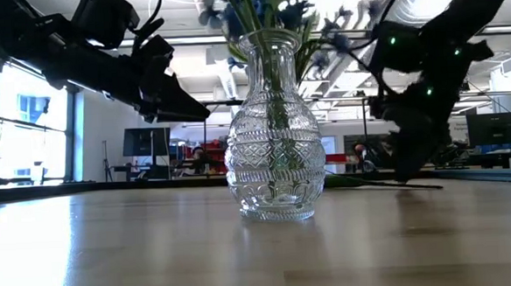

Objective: Sort flowers into vase by color
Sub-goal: Put the blue flowers into the green vase

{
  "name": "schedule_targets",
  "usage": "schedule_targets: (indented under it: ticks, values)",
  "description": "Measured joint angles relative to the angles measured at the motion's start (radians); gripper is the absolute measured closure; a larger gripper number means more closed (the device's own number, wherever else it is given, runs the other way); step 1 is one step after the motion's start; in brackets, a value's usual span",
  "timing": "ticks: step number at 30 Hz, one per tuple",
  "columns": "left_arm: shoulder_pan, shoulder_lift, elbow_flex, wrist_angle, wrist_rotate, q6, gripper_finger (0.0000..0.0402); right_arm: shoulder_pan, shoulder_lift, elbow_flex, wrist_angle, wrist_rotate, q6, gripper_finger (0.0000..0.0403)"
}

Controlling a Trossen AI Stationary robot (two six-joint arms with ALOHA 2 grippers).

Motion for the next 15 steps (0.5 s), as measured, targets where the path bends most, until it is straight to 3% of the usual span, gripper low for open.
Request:
schedule_targets:
  ticks: [7, 11, 15]
  values:
    - [0.000, 0.000, 0.000, -0.001, 0.001, 0.001, 0.0248, -0.029, -0.110, 0.002, 0.055, 0.057, -0.089, 0.0201]
    - [0.000, 0.000, 0.000, -0.002, 0.001, 0.001, 0.0248, -0.068, -0.043, 0.002, 0.185, 0.060, -0.228, 0.0141]
    - [0.000, 0.000, 0.000, -0.002, 0.001, 0.001, 0.0248, -0.110, 0.061, 0.003, 0.338, 0.057, -0.313, 0.0127]
